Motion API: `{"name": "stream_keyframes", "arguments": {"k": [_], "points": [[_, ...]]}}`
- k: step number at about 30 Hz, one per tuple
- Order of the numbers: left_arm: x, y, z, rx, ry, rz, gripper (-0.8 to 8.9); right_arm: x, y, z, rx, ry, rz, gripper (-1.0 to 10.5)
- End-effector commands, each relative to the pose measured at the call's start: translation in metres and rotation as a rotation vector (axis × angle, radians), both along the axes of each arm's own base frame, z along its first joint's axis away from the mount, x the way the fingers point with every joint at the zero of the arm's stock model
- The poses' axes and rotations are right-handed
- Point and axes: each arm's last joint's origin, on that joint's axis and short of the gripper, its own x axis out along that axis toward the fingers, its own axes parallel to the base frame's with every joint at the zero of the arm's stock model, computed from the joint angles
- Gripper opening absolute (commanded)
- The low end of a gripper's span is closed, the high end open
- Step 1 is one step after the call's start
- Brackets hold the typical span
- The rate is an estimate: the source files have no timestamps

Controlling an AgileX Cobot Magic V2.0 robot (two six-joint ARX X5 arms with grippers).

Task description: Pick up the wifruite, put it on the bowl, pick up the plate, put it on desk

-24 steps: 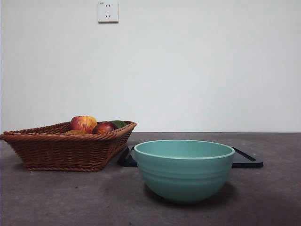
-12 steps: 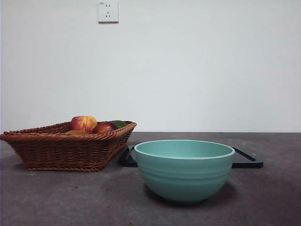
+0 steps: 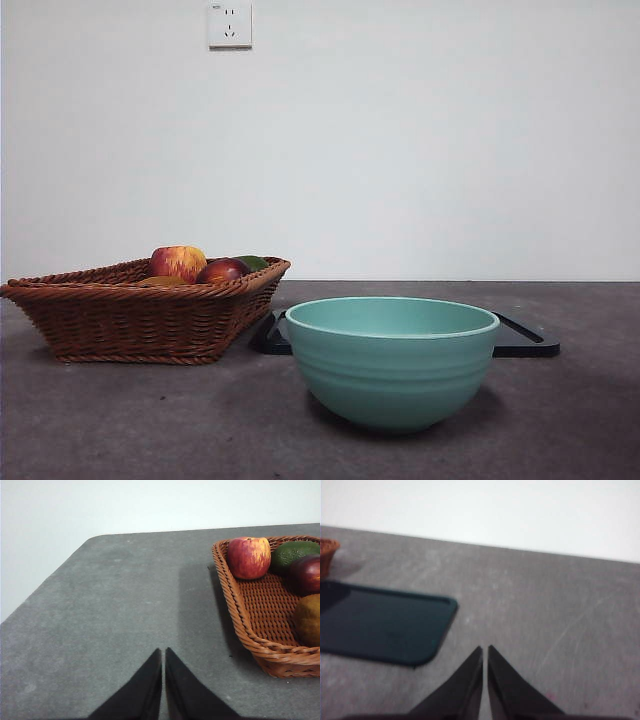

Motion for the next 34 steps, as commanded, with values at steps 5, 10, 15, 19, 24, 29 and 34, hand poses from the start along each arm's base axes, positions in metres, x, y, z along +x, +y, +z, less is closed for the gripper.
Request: {"name": "stream_keyframes", "arguments": {"k": [5, 10, 15, 19, 24, 29, 34], "points": [[0.0008, 0.0004, -0.0075, -0.011, 0.025, 0.008, 0.10, -0.0011, -0.0001, -0.0056, 0.014, 0.044, -0.003, 0.1], [0.0007, 0.0004, -0.0075, -0.011, 0.025, 0.008, 0.10, -0.0010, -0.0001, -0.0052, 0.015, 0.041, -0.002, 0.1], [0.0008, 0.0004, -0.0074, -0.011, 0.024, 0.008, 0.10, -0.0009, -0.0001, -0.0043, 0.014, 0.032, -0.003, 0.1], [0.0007, 0.0004, -0.0075, -0.011, 0.025, 0.008, 0.10, -0.0009, -0.0001, -0.0043, 0.014, 0.032, -0.003, 0.1], [0.0008, 0.0004, -0.0074, -0.011, 0.024, 0.008, 0.10, -0.0009, -0.0001, -0.0043, 0.014, 0.032, -0.003, 0.1], [0.0008, 0.0004, -0.0075, -0.011, 0.025, 0.008, 0.10, -0.0009, -0.0001, -0.0043, 0.014, 0.032, -0.003, 0.1], [0.0008, 0.0004, -0.0074, -0.011, 0.024, 0.008, 0.10, -0.0009, -0.0001, -0.0043, 0.014, 0.032, -0.003, 0.1]]}}
